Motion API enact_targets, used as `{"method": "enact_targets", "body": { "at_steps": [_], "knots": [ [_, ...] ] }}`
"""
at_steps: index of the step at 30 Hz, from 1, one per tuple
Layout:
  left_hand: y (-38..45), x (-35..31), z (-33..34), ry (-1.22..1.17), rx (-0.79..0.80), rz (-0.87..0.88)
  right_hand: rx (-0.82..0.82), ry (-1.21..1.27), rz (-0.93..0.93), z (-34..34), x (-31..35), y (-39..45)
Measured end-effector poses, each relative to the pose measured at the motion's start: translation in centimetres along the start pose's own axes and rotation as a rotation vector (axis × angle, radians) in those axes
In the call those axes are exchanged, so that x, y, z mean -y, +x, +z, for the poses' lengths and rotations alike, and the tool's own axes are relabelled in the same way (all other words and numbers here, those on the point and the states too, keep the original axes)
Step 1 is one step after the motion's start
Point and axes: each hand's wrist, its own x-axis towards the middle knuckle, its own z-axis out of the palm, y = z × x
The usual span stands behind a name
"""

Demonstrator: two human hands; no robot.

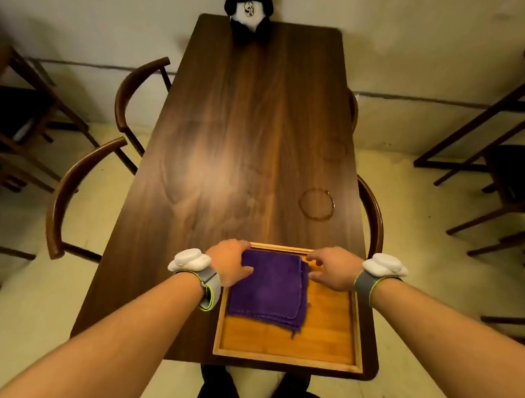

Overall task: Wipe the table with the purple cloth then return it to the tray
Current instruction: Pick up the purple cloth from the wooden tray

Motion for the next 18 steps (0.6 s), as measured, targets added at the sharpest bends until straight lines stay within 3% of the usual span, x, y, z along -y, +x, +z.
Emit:
{"method": "enact_targets", "body": {
  "at_steps": [9,18],
  "knots": [
    [1.6,0.3,1.3,0.095,-0.085,-0.002,-0.144,0.095,0.028,2.3,1.6,2.2],
    [2.6,0.6,1.6,0.113,-0.109,-0.089,-0.232,0.167,0.174,4.0,2.3,3.2]
  ]
}}
